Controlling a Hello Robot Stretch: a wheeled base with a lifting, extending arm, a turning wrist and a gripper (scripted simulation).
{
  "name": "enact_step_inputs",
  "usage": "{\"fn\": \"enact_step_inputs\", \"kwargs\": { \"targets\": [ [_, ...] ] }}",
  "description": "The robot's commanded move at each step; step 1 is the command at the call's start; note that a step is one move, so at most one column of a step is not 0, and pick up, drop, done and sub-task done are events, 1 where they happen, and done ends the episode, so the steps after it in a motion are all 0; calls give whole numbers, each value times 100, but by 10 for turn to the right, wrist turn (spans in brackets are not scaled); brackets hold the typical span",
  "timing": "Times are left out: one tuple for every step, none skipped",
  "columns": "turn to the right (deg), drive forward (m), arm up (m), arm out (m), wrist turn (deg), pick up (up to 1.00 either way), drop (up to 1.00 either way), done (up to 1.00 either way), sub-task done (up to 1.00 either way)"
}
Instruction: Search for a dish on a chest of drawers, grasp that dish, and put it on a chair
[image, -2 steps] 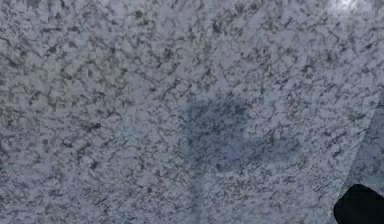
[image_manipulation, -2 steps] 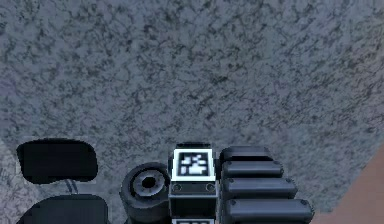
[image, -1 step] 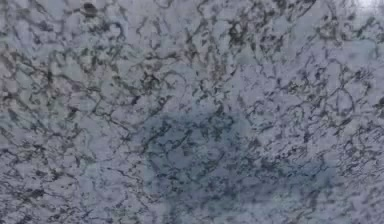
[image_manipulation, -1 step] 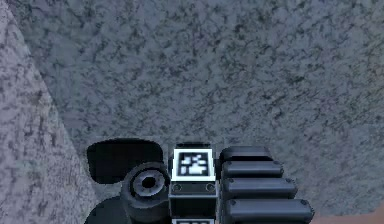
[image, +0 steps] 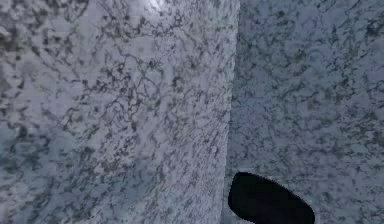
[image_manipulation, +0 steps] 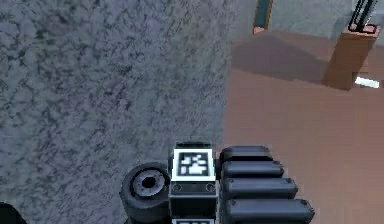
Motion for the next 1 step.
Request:
{"fn": "enact_step_inputs", "kwargs": {
  "targets": [
    [150,0,0,0,0,0,0,0,0]
  ]
}}
